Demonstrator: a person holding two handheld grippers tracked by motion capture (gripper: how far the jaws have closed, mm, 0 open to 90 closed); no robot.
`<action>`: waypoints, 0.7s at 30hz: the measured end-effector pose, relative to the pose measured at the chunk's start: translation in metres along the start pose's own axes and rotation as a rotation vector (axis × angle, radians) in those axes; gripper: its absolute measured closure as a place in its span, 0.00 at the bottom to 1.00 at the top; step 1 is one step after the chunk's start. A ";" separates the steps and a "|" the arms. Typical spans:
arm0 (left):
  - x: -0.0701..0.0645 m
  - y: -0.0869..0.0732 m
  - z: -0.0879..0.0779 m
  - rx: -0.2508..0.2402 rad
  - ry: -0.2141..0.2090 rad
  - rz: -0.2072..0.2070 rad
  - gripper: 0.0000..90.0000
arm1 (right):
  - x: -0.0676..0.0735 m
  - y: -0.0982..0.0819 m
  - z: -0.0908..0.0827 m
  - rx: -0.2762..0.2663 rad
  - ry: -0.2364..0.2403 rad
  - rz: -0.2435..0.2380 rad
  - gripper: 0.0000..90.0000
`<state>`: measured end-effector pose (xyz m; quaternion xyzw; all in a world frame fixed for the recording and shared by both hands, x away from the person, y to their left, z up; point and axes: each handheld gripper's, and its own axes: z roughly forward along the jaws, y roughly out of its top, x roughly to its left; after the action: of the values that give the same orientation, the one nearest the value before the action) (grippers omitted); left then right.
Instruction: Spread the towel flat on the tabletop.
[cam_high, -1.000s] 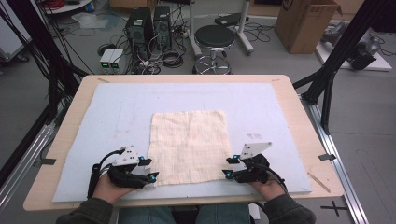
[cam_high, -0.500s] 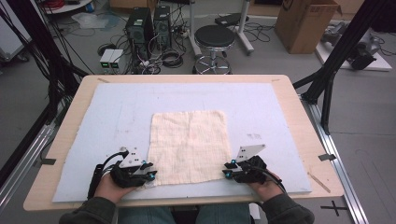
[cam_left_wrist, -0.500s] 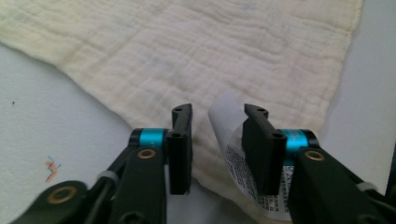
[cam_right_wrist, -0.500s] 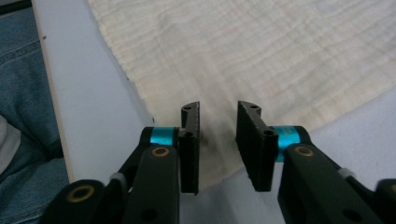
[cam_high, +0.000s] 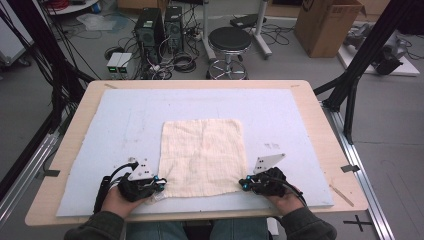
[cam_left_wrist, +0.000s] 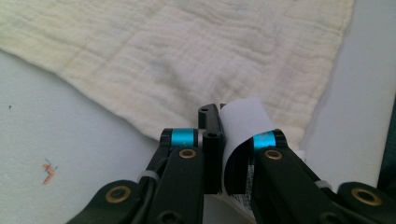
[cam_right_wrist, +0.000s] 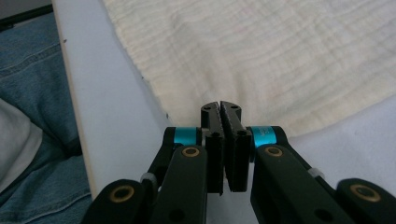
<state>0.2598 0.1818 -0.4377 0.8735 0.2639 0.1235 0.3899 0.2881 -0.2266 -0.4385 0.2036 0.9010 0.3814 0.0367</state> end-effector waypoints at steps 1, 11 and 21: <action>-0.001 0.000 -0.001 0.000 0.000 0.004 0.97 | 0.001 0.000 -0.001 0.000 0.003 -0.004 0.98; -0.010 -0.002 -0.010 -0.008 -0.011 0.008 0.97 | 0.017 -0.006 -0.008 -0.017 0.042 -0.017 0.98; -0.011 -0.003 -0.015 -0.047 -0.044 -0.012 0.79 | 0.017 -0.008 -0.014 -0.072 0.061 0.014 0.82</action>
<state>0.2438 0.1866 -0.4302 0.8650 0.2574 0.1083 0.4168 0.2671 -0.2346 -0.4327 0.1969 0.8860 0.4197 0.0137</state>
